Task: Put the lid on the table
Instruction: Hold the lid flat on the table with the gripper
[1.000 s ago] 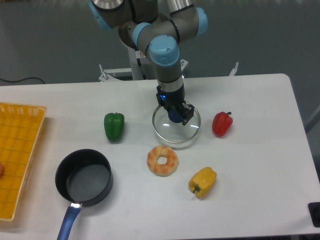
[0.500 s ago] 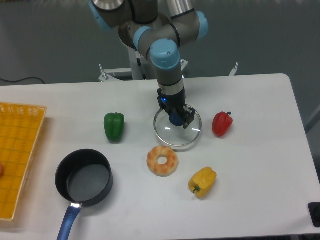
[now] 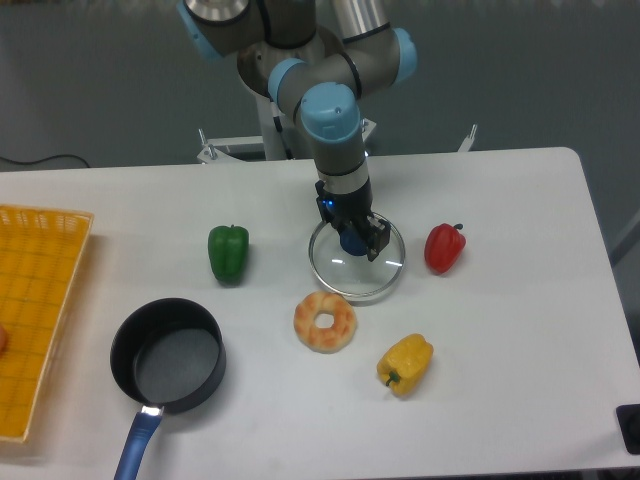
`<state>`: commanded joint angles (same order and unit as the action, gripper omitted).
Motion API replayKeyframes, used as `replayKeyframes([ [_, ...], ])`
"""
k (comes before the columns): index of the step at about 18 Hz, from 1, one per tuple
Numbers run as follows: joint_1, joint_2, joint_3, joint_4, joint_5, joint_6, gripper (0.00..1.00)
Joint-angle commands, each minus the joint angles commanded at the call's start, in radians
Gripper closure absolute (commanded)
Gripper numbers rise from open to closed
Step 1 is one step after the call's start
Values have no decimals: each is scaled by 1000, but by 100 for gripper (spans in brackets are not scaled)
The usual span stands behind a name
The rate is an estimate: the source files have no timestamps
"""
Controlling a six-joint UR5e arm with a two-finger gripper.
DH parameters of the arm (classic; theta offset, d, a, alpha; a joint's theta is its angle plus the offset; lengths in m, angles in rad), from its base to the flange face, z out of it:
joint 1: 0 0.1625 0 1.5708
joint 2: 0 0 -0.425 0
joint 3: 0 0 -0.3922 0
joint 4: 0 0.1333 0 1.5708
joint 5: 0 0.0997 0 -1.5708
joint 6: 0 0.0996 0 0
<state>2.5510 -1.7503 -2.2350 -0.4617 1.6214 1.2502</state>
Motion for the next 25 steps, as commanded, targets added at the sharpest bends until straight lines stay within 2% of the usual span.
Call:
replayKeyframes([
  [25,21,-5,-32,8,-26,43,40],
])
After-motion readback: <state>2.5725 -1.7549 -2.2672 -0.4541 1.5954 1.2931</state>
